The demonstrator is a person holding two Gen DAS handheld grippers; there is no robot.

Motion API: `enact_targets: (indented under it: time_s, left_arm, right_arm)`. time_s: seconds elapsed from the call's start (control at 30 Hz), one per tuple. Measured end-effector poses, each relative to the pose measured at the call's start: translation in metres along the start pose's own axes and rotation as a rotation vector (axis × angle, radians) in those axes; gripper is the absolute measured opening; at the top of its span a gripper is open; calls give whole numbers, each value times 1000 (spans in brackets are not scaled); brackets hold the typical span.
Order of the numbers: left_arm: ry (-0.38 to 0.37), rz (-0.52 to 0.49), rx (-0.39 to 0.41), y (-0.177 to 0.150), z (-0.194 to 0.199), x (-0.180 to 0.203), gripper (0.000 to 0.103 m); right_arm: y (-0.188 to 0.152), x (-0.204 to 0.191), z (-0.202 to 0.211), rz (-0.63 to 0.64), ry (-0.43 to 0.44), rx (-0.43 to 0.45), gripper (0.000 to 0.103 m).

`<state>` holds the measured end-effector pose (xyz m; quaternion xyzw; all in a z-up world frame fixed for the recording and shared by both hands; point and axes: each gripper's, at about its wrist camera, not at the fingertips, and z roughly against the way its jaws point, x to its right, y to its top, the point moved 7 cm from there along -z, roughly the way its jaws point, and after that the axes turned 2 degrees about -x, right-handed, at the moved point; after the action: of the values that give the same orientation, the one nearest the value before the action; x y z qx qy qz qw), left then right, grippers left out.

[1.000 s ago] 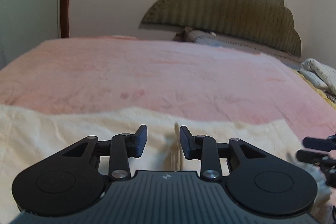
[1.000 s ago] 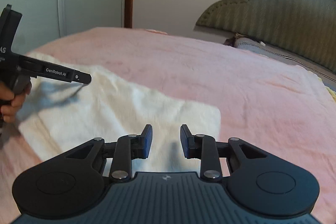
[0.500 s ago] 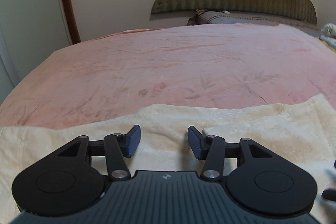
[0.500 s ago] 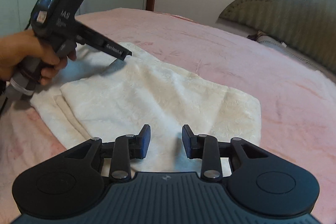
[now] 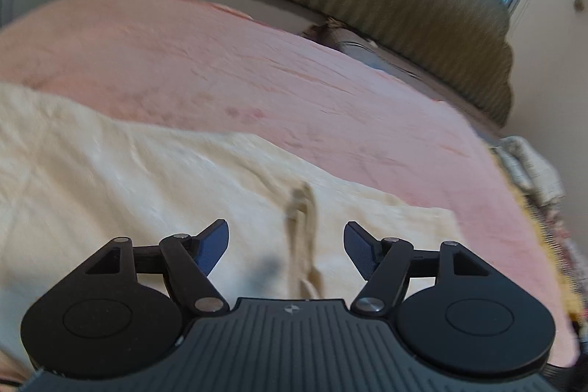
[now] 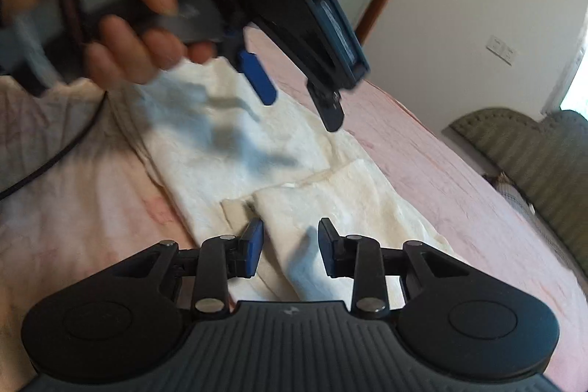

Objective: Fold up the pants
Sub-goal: 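Grasp the hem fold with the left tool and lift it up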

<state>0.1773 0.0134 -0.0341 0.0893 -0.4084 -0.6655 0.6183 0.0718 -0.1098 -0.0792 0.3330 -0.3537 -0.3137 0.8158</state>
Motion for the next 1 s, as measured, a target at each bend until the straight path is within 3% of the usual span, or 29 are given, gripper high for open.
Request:
enact_targets:
  time_s: [0.1, 0.23, 0.4, 0.5, 0.6, 0.8, 0.93, 1.0]
  left_arm:
    - [-105, 38, -60, -7, 2, 10, 74]
    - [-245, 128, -153, -19, -9, 20, 79]
    - [-349, 356, -311, -39, -42, 12, 79]
    - [-416, 495, -347, -44, -57, 8, 79]
    - [-429, 598, -346, -46, -69, 2, 75]
    - [-404, 734, -369, -55, -85, -12, 22]
    - [-411, 706, -341, -53, -84, -14, 12]
    - [-403, 663, -315, -49, -78, -14, 12]
  right_arm:
    - [0, 7, 1, -41, -7, 8, 11]
    - [3, 17, 7, -104, 1, 49, 9]
    - [2, 28, 13, -178, 8, 69, 9]
    - [1, 31, 16, -198, 15, 76, 9]
    - [1, 32, 17, -211, 22, 83, 9]
    - [-2, 35, 32, -219, 17, 86, 9]
    - [-16, 61, 51, -253, -91, 66, 9]
    - [-37, 83, 54, -312, -156, 8, 9]
